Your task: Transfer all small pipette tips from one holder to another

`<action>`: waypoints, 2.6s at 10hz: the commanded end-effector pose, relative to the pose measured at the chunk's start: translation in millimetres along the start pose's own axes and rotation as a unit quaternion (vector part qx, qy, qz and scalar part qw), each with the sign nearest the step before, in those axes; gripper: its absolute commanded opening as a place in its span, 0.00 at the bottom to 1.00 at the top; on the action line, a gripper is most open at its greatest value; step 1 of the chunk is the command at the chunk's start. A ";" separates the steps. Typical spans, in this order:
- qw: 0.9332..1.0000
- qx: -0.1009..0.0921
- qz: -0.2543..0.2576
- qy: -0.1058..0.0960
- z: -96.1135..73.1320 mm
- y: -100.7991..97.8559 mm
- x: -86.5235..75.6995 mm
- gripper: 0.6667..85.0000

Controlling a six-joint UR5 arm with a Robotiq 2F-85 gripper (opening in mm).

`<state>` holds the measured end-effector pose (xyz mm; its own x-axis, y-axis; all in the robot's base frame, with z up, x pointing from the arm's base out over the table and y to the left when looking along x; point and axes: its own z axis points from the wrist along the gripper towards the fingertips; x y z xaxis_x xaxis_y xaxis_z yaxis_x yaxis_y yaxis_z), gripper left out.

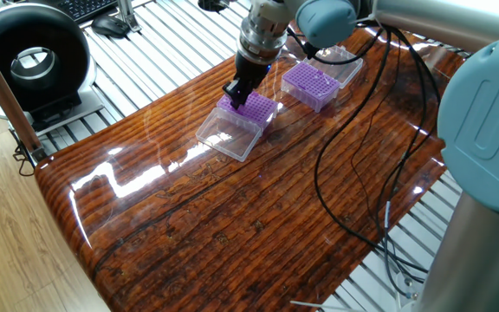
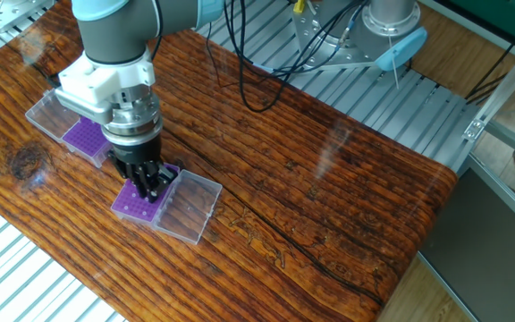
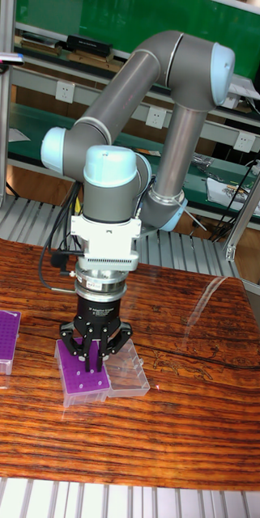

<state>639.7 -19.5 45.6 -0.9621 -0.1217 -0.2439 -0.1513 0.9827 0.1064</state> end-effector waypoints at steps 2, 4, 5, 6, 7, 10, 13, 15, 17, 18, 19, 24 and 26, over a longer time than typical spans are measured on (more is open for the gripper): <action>1.000 -0.004 0.004 -0.002 -0.2 -0.3 -4.0 0.29; 1.000 -0.004 0.006 -0.005 3.2 2.1 -7.0 0.29; 1.000 -0.005 0.006 -0.005 3.5 1.6 -7.3 0.29; 1.000 -0.006 0.005 -0.004 1.4 0.2 -7.3 0.29; 1.000 -0.008 0.003 -0.001 -2.7 -2.2 -7.2 0.29; 1.000 -0.003 0.013 0.000 -2.6 -3.9 -7.7 0.22; 1.000 0.005 0.022 0.000 -0.3 2.3 -12.9 0.20; 1.000 0.005 0.019 0.000 0.7 2.4 -13.1 0.21; 1.000 0.008 0.021 0.000 -1.5 1.1 -12.8 0.21; 1.000 0.012 0.023 0.002 -4.4 -0.8 -11.5 0.21; 1.000 0.012 0.023 0.003 -5.5 -2.2 -10.2 0.21; 1.000 0.011 0.020 0.004 -6.9 -5.3 -10.9 0.21; 1.000 0.010 0.020 0.003 -4.2 -2.4 -14.7 0.24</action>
<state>649.1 -23.4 51.6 -0.9692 -0.0920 -0.2283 -0.1140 0.9898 0.0851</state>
